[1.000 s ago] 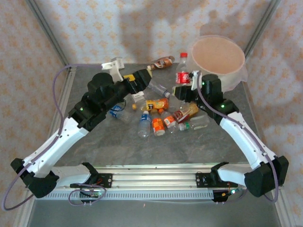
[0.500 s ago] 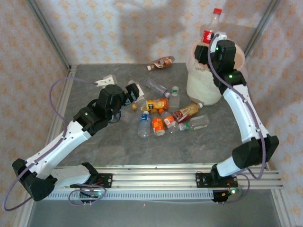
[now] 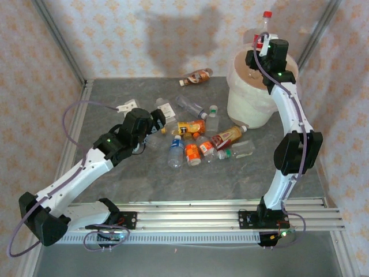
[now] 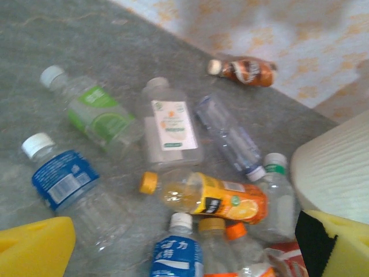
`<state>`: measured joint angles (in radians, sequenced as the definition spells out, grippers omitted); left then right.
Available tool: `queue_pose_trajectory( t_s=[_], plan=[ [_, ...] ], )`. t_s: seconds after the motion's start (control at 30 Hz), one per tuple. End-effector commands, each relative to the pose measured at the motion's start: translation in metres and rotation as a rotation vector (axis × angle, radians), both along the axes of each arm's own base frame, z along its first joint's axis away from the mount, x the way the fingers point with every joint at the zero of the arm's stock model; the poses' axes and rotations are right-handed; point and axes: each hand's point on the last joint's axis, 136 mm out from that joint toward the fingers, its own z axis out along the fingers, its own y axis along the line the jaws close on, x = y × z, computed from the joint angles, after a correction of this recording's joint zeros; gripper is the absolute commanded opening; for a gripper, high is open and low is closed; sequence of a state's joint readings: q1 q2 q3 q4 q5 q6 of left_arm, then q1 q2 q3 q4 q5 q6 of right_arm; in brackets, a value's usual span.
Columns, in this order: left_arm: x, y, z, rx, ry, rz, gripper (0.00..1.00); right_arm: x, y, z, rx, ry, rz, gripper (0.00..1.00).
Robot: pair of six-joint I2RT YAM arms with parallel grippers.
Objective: Put the plastic bottles in the bin
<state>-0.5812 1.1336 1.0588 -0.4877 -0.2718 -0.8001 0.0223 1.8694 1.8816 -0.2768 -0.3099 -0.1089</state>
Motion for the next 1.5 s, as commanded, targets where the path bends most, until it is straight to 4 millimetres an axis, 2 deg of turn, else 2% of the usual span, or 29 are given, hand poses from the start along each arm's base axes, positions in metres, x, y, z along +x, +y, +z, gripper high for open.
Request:
queue_pose_trajectory(
  t_s=[0.0,0.2,0.4,0.93,1.13,1.33,1.4,1.47],
  plan=[
    [-0.003,0.021,-0.026,0.016,0.056,0.096,1.00,-0.005,0.027,-0.006,-0.023,-0.016,0.193,0.43],
    [-0.003,0.033,-0.047,-0.013,0.090,0.138,1.00,-0.007,0.037,-0.029,0.004,0.035,0.273,0.52],
    [-0.003,0.034,-0.056,-0.001,0.122,0.143,1.00,-0.013,0.046,-0.037,0.078,0.078,0.325,0.66],
    [0.004,0.027,-0.066,0.003,0.172,0.128,1.00,-0.020,0.047,-0.047,0.191,0.122,0.355,0.75],
    [0.004,0.029,-0.069,0.012,0.184,0.140,1.00,-0.022,0.044,-0.034,0.189,0.097,0.336,0.76],
    [0.001,0.037,-0.077,0.021,0.210,0.182,1.00,-0.027,0.029,-0.008,0.166,0.051,0.245,0.81],
    [0.000,0.039,-0.079,0.024,0.219,0.195,1.00,-0.031,0.021,0.005,0.158,0.029,0.193,1.00],
    [0.000,0.040,-0.081,0.024,0.225,0.203,1.00,-0.036,0.015,0.017,0.143,0.005,0.158,0.99]
  ],
)
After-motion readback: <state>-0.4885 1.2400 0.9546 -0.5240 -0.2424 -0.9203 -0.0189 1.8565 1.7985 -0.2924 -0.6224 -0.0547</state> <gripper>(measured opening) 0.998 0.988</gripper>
